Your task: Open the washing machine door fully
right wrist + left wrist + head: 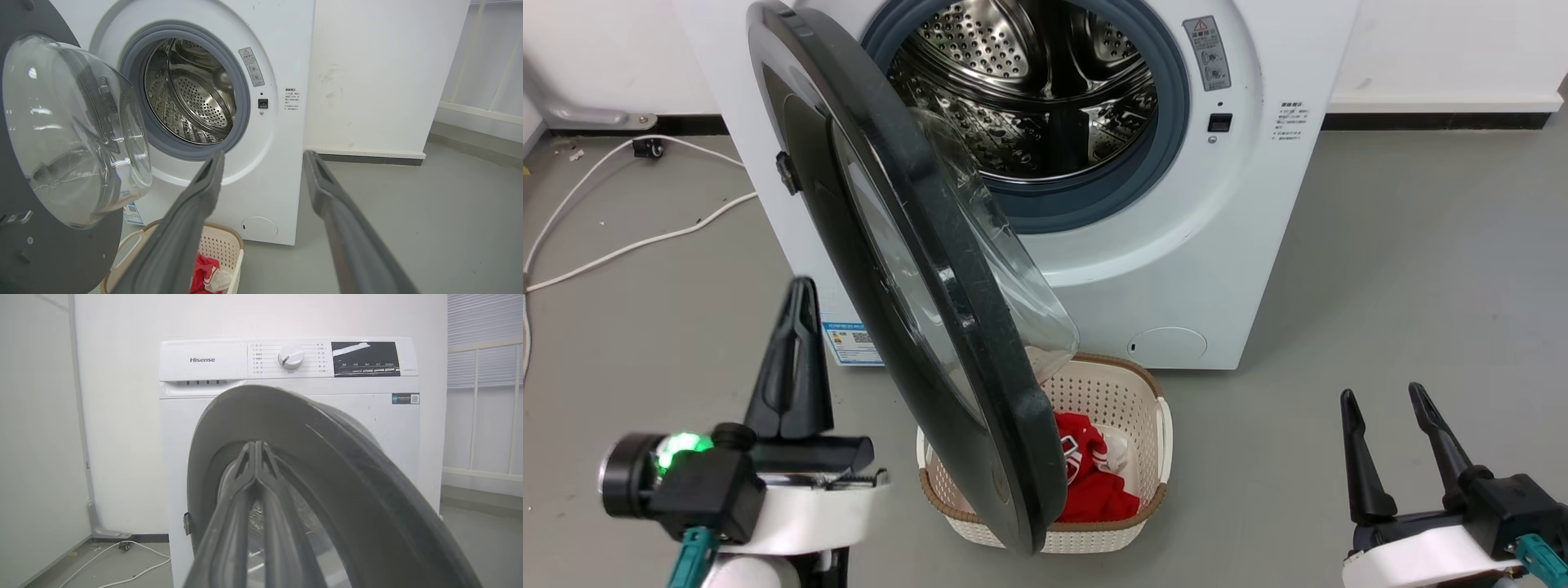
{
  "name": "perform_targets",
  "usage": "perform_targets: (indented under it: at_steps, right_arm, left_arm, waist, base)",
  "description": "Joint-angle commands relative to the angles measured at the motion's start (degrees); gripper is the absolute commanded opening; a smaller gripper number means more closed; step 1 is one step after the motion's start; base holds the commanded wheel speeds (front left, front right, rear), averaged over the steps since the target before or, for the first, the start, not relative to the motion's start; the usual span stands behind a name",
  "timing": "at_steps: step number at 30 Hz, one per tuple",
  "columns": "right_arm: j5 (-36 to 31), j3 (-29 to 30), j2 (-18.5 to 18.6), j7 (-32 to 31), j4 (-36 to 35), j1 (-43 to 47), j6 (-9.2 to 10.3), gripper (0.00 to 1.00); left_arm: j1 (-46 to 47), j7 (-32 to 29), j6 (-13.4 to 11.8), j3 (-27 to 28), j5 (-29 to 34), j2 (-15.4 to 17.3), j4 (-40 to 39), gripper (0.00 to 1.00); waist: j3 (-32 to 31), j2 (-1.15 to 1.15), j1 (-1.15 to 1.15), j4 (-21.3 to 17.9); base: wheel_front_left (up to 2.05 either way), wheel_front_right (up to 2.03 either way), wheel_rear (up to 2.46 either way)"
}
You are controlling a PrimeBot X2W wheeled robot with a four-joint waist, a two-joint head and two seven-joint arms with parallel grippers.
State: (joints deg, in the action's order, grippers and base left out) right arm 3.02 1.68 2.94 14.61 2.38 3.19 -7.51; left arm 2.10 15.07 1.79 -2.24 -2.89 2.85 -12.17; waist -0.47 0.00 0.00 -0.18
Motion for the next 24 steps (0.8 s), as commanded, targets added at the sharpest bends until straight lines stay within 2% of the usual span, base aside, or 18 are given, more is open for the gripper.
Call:
perform_targets:
  at_steps: [1, 8, 14, 18, 24]
  right_arm:
    - [0.37, 0.11, -0.12, 0.26, 0.22, -1.14, 0.03, 1.0]
    - [0.91, 0.04, -0.12, 0.27, 0.72, -1.39, 0.03, 1.0]
    - [1.53, -0.03, -0.12, 0.31, 1.21, -1.46, 0.03, 1.0]
    - [1.82, 0.0, -0.12, 0.36, 1.51, -1.28, 0.03, 1.0]
    - [2.35, -0.15, -0.12, 0.36, 2.11, -1.06, 0.03, 1.0]
  left_arm:
    - [1.42, 0.15, -0.27, -0.18, 0.69, 0.05, -2.83, 0.0]
    - [5.09, 0.14, 0.13, -3.41, 3.47, 0.09, -14.96, 0.0]
    - [5.88, 0.13, 1.27, -9.14, 5.1, 0.25, -19.23, 0.0]
    - [4.33, 0.13, 2.89, -15.52, 4.67, 0.55, -17.56, 0.0]
    - [-1.28, 0.11, 4.55, -24.9, 3.0, 2.08, -7.71, 0.0]
  waist:
    - [0.1, 0.0, 0.0, 0.0]
    - [0.27, 0.0, 0.0, -0.27]
    - [0.11, 0.0, 0.0, -0.8]
    - [0.02, 0.0, 0.0, -1.15]
    - [-0.04, 0.0, 0.0, -1.34]
  base:
    - [0.0, 0.0, 0.0]
    - [0.0, 0.0, 0.0]
    - [0.0, 0.0, 0.0]
    - [0.0, 0.0, 0.0]
    - [0.0, 0.0, 0.0]
